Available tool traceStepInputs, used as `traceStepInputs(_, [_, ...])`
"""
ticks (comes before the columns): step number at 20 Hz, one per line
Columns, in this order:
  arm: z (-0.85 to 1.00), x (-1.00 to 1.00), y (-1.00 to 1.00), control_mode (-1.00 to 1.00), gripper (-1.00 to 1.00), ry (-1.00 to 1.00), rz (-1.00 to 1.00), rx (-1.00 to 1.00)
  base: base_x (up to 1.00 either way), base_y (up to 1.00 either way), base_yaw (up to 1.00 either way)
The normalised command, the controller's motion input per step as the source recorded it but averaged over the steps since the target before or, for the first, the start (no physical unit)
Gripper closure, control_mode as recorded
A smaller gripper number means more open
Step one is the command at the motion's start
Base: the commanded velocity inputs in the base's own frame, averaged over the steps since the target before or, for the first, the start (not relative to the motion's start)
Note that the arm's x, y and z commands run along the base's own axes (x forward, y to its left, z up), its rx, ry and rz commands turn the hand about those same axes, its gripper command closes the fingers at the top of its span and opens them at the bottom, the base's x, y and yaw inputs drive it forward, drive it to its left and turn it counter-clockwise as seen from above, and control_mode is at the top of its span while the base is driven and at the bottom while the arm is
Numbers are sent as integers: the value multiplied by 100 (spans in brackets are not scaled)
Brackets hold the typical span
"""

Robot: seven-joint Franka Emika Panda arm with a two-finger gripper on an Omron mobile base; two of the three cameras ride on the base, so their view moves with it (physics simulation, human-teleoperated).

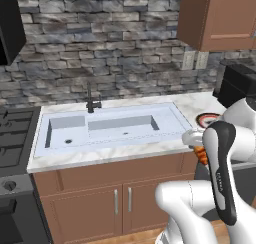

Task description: Pick the croissant and place it on the pan. Then turn on the stove to warm the croissant.

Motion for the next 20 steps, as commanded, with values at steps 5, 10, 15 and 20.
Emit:
traceStepInputs(5, [0,0,0,100,100,0,0,0,-9,85,0])
traceStepInputs(10, [0,0,0,100,100,0,0,0,-9,92,0])
traceStepInputs(15, [0,0,0,100,100,0,0,0,-6,84,0])
traceStepInputs(20, [0,0,0,100,100,0,0,0,-3,75,0])
